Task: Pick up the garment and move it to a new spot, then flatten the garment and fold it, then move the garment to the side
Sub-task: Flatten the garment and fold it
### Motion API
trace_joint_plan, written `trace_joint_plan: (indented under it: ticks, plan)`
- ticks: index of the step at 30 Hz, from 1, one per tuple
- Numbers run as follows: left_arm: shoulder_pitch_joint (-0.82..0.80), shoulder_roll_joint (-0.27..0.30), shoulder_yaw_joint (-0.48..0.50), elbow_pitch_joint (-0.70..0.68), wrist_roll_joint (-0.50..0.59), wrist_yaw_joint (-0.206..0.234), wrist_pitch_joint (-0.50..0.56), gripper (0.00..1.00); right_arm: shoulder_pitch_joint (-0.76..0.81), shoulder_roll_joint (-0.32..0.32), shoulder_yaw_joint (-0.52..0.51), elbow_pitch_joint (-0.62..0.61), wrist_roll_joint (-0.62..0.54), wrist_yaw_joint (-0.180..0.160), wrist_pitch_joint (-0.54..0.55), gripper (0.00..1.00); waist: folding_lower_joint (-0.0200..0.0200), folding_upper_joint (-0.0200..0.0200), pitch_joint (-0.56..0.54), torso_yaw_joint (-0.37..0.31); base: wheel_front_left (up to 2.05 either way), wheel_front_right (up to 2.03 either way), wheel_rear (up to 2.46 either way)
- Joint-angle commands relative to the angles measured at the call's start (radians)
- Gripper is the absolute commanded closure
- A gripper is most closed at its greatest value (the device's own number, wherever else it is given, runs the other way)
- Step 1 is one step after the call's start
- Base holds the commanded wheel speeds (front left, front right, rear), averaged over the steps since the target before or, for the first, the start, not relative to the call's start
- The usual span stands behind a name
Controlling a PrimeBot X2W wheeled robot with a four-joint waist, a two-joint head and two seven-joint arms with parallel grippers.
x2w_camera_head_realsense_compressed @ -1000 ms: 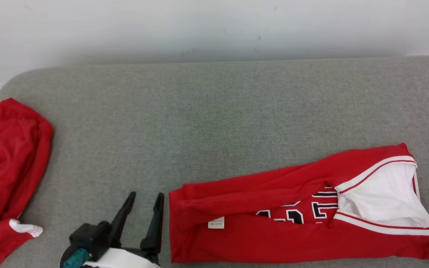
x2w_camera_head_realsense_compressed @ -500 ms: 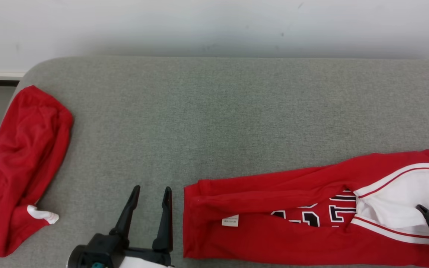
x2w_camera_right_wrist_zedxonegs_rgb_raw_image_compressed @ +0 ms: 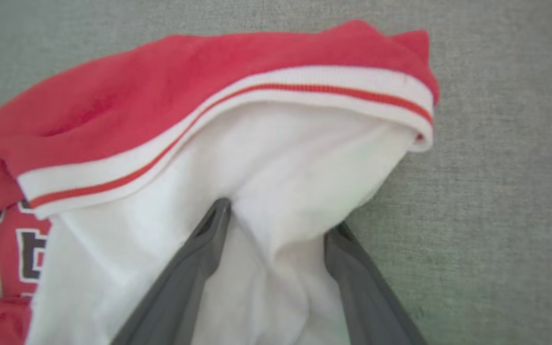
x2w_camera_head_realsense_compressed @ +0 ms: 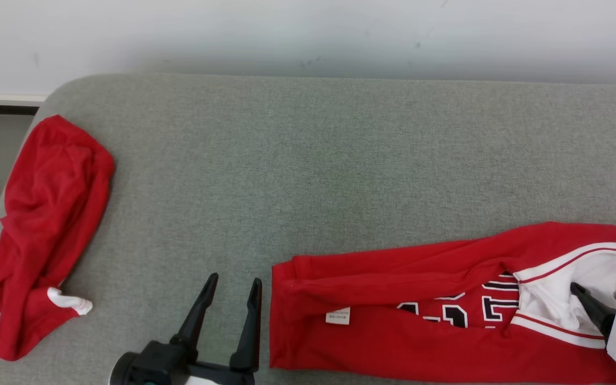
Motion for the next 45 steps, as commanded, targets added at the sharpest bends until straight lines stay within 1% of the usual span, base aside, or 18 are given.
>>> trace_joint_plan:
  ticks: [1,2,4,7,13,19,22,25,30,31,34,37,41,45]
  plan:
    - [0.014,0.000,0.004,0.003,0.015,-0.001,-0.002,0.00,0.009,0.026,0.024,0.010,0.012,0.007,0.007,0.81,0.0000,-0.0001,-0.001,0.000,0.00,0.00,0.00]
    - [0.016,-0.003,0.006,0.005,0.013,-0.005,-0.002,0.00,0.009,0.022,0.030,0.012,0.023,0.007,0.003,1.00,0.0000,-0.0001,-0.003,0.001,0.00,0.00,0.00]
    - [0.021,-0.006,0.011,0.009,0.018,-0.011,-0.002,0.00,0.012,0.011,0.047,0.008,0.042,0.007,-0.005,1.00,0.0000,-0.0001,-0.009,-0.003,0.00,0.00,0.00]
    - [0.033,-0.008,0.022,0.012,0.024,-0.020,-0.002,0.00,0.012,-0.019,0.040,0.013,0.071,0.005,-0.035,1.00,0.0000,-0.0001,-0.021,-0.016,0.00,0.00,0.00]
    - [0.063,-0.010,0.046,0.034,0.036,-0.040,-0.002,0.00,0.016,-0.086,-0.005,0.042,0.097,0.003,-0.084,1.00,0.0000,-0.0001,-0.057,-0.057,0.00,0.00,0.00]
    - [0.082,-0.011,0.064,0.052,0.051,-0.053,-0.002,0.00,0.026,-0.199,-0.103,0.101,0.097,0.003,-0.117,1.00,0.0000,-0.0001,-0.088,-0.082,0.00,0.00,0.00]
    - [0.095,-0.011,0.063,0.064,0.050,-0.059,-0.002,0.00,0.036,-0.252,-0.144,0.113,0.096,0.003,-0.105,1.00,0.0000,-0.0001,-0.102,-0.086,0.00,0.00,0.00]
    - [0.104,-0.011,0.059,0.071,0.036,-0.056,-0.002,0.00,0.051,-0.294,-0.173,0.091,0.093,0.003,-0.080,1.00,0.0000,-0.0001,-0.117,-0.088,0.00,0.00,0.00]
    - [0.117,-0.011,0.040,0.082,0.010,-0.049,-0.002,0.00,0.072,-0.319,-0.169,-0.015,0.095,0.003,-0.012,1.00,0.0000,-0.0001,-0.135,-0.083,0.00,0.00,0.00]
    - [0.117,-0.011,0.034,0.086,0.000,-0.049,-0.002,0.00,0.076,-0.320,-0.169,-0.039,0.091,0.003,0.000,1.00,0.0000,-0.0001,-0.138,-0.081,0.00,0.00,0.00]
    - [0.107,-0.011,0.015,0.093,-0.001,-0.046,-0.002,0.00,0.091,-0.295,-0.147,-0.120,0.098,0.003,0.043,1.00,0.0000,-0.0001,-0.139,-0.071,0.00,0.00,0.00]
    - [0.099,-0.011,0.003,0.096,-0.005,-0.038,-0.002,0.00,0.108,-0.257,-0.110,-0.198,0.108,0.003,0.094,1.00,0.0000,-0.0001,-0.141,-0.060,0.00,0.00,0.00]
    - [0.099,-0.011,-0.006,0.092,-0.005,-0.028,-0.002,0.00,0.127,-0.163,-0.047,-0.270,0.079,0.003,0.149,1.00,0.0000,-0.0001,-0.144,-0.049,0.00,0.00,0.00]
    - [0.094,-0.011,-0.009,0.088,-0.003,-0.025,-0.002,0.00,0.133,-0.058,0.014,-0.292,0.034,0.003,0.183,1.00,0.0000,-0.0001,-0.143,-0.044,0.00,0.00,0.00]
